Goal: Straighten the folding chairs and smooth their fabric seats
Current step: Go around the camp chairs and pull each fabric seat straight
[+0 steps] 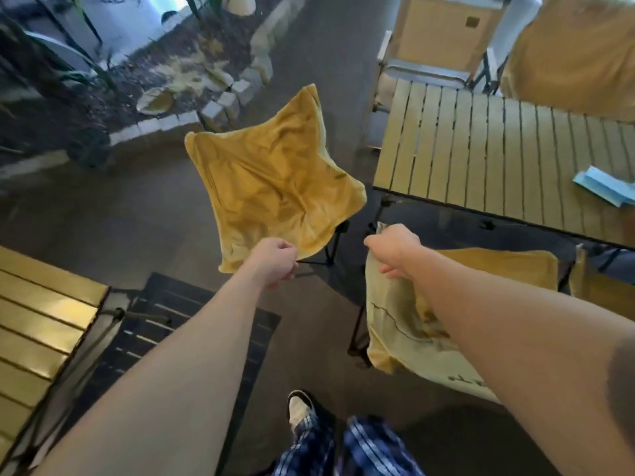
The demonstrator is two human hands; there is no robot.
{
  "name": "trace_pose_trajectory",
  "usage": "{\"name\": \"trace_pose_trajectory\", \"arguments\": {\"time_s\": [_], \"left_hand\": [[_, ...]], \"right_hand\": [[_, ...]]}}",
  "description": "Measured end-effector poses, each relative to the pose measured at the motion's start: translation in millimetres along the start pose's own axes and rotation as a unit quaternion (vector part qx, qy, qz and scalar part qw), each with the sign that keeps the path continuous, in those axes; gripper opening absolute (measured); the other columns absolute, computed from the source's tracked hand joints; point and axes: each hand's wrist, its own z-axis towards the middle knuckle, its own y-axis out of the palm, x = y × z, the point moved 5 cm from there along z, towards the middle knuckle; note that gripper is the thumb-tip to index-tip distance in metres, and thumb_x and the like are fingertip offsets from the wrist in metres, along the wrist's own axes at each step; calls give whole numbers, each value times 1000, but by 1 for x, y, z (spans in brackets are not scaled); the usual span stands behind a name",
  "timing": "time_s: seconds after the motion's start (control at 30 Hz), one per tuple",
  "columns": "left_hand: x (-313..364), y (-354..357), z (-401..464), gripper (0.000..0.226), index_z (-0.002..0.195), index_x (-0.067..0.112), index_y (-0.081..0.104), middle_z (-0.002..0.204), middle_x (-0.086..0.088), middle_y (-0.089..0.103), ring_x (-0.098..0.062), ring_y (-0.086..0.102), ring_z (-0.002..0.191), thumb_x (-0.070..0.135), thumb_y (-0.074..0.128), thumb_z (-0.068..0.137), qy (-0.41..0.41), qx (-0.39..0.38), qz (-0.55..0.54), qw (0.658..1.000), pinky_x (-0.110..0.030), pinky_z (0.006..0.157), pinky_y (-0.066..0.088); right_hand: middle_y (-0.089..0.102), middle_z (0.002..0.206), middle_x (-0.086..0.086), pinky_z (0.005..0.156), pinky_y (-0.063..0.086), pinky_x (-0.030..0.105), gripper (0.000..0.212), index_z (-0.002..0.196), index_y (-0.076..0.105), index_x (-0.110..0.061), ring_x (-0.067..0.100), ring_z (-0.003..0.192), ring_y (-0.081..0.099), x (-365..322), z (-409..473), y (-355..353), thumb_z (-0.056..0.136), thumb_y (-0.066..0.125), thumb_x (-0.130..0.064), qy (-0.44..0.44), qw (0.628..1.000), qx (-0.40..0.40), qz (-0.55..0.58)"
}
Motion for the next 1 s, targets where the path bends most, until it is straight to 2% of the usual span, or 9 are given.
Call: {"name": "trace_pose_trajectory", "arguments": {"time_s": [0.13,0.23,0.33,0.43,0.6,0.7,0.83,0.9,1.0], "left_hand": [[24,-21,38,21,107,15,62,101,-6,68,-18,63,78,27,45,103,-1,-19,-21,1000,-38,87,55],[39,-25,74,23,112,14,62,105,-8,68,-20,64,84,27,45,104,-6,-37,-11,999,-37,86,55],[56,-30,123,24,116,15,61,104,-7,68,-19,65,86,28,45,104,-10,-45,-6,999,-35,79,55],[76,-33,170,23,117,16,61,102,-5,67,-20,66,92,27,46,104,-20,-48,-6,999,-31,72,54],[102,-34,236,14,98,23,61,105,-5,67,-26,65,102,27,48,102,-44,-69,17,997,-34,78,55],[102,-35,267,25,119,19,61,108,-2,65,-25,63,102,33,51,100,-66,-87,31,994,-34,76,56],[101,-25,292,55,145,14,44,137,-4,54,-26,55,118,44,52,99,-106,-114,-9,988,-38,86,54],[106,-18,301,64,150,13,35,146,-5,45,-28,51,124,46,52,98,-106,-117,-14,987,-40,87,53],[99,-13,311,58,140,6,48,140,-9,53,-30,55,119,43,57,96,-84,-115,47,989,-41,95,52]], "right_hand": [[63,97,10,74,58,37,24,99,62,-9,26,79,60,-43,41,-3,91,55,-30,-16,999,30,-18],[65,101,11,67,52,33,24,104,63,-10,26,84,61,-69,78,-3,92,56,-30,-26,998,36,-46],[62,114,11,67,43,31,39,127,53,-11,26,94,58,-98,121,3,92,56,-29,-26,998,18,-52],[52,132,15,75,46,33,62,147,32,-7,30,112,56,-121,166,14,95,56,-31,-3,999,-18,-45],[62,115,15,86,55,38,32,120,58,-2,31,102,62,-133,210,34,96,50,-22,46,992,-52,-107],[61,112,14,89,56,41,32,120,58,-3,31,100,62,-140,232,32,96,53,-25,83,988,-47,-120],[63,106,16,84,59,45,27,114,61,-1,35,91,67,-147,244,44,94,51,-17,107,979,-62,-160],[64,106,19,79,60,45,23,110,60,2,36,87,69,-152,243,66,95,53,-14,117,974,-113,-158],[65,108,15,79,57,37,33,120,55,2,32,96,68,-163,222,118,105,43,-25,149,935,-306,-98]]}}
